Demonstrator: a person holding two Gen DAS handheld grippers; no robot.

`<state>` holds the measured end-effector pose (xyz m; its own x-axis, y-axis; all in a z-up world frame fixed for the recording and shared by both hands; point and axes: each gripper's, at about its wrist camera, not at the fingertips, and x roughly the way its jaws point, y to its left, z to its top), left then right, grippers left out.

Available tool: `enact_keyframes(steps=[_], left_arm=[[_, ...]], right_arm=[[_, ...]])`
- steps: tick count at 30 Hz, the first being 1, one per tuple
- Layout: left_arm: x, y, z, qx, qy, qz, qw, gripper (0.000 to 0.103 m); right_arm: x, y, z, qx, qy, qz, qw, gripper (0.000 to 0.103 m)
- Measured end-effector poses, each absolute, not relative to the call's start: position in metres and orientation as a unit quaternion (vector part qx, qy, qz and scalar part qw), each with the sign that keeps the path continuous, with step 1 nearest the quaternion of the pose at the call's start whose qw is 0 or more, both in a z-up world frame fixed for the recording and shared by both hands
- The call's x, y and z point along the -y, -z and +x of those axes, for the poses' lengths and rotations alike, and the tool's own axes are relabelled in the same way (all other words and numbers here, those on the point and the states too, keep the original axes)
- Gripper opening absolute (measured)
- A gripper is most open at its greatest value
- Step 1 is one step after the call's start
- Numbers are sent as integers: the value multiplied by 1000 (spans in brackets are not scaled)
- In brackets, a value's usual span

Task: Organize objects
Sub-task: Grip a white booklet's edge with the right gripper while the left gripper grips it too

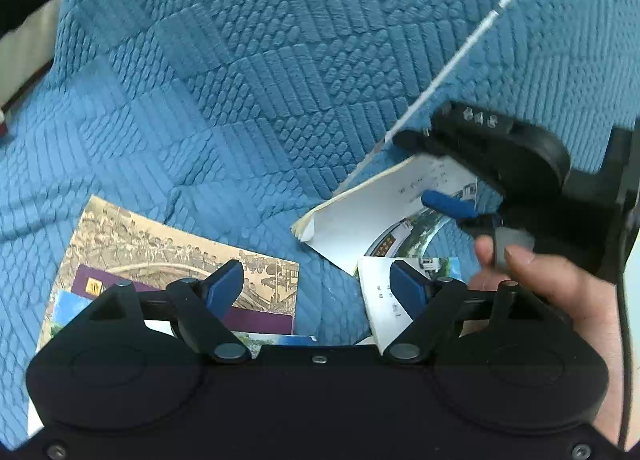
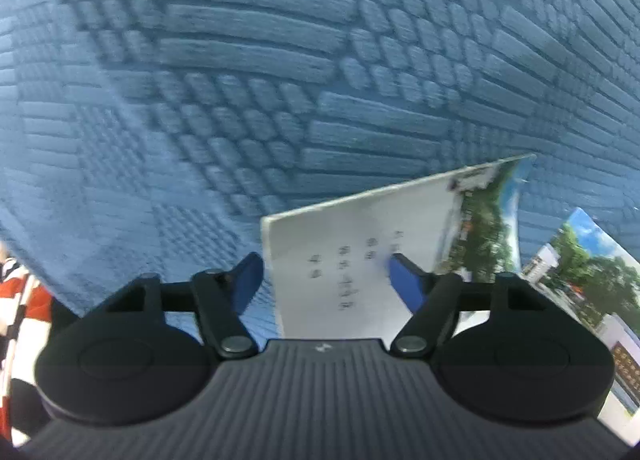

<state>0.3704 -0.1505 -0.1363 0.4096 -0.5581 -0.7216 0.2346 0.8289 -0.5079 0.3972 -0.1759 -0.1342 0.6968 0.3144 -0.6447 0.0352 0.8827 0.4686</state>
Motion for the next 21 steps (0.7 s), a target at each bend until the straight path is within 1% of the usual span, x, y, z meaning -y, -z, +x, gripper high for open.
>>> enact_keyframes(steps=[2,4,6,7,9,12,16,21], left_arm=[[146,137,372,-490,244,-184,816,80],[141,138,374,-493,250,-202,808,81],[137,141,377,-500,257,-227,795,82],[135,143,379,-505,262,-243,786,83],[130,148,382,-515,278,-284,759,84],[123,153,383,-517,300,-335,728,86],[115,163,385,-514,321,-414,680,89],[124,174,382,-524,334,-461,634,90]], right_arm=[[179,136,399,-386,-80,235,889,66],[183,136,398,-390,-88,243,884,62],[186,134,394,-393,-97,250,880,51],[187,132,392,-394,-102,250,879,49],[189,130,387,-395,-112,248,877,36],[192,129,380,-398,-119,251,874,24],[202,124,369,-393,-125,268,871,18],[217,121,346,-382,-135,306,861,15]])
